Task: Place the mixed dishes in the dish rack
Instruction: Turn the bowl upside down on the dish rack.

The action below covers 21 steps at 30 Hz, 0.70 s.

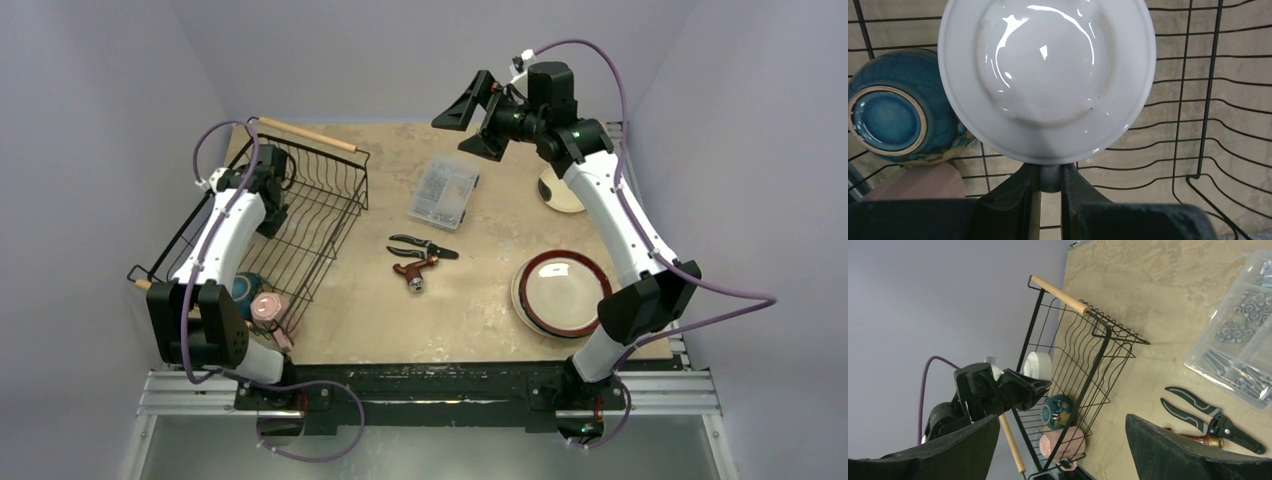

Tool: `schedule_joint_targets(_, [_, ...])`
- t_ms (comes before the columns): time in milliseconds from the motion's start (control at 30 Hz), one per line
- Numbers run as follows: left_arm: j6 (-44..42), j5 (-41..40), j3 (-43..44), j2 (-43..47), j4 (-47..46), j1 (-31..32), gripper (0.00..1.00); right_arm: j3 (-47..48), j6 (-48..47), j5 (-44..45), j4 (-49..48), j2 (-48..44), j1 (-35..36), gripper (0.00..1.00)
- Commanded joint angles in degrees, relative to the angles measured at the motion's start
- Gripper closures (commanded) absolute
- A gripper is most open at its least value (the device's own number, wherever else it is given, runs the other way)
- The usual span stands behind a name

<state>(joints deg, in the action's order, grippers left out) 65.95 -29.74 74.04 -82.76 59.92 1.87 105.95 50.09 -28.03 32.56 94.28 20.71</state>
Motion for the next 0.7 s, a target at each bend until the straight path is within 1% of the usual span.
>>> schedule_joint_targets(0, [9.1, -3.6, 0.1, -3.5, -5.1, -1.0, 1.00, 4.0, -1.0, 0.2, 3.1, 0.4, 0.1, 0.01])
schedule_joint_targets(200, [17.4, -1.6, -1.5, -8.2, -5.5, -2.6, 1.00, 6.3, -1.6, 1.3, 5.7, 1.9, 0.1, 0.01])
schedule_joint_targets(367, [24.7, -1.7, -5.4, -7.3, -7.5, -4.5, 1.00, 9.4, -2.6, 1.7, 7.7, 4.1, -0.1, 0.01])
schedule_joint_targets(533, [32.7, -2.3, -7.4, -7.2, -8.4, -5.9, 1.00, 12.5, -3.7, 0.9, 10.2, 6.1, -0.9, 0.01])
schedule_joint_targets(567, [35.3, -2.1, -7.8, -7.2, -8.3, -6.4, 1.00, 12.8, -4.1, 0.7, 11.0, 6.3, -1.2, 0.01])
schedule_joint_targets(667, [39.5, -1.6, -8.6, -7.5, -8.8, -7.9, 1.00, 12.8, -4.6, 0.0, 11.6, 6.2, -2.0, 0.01])
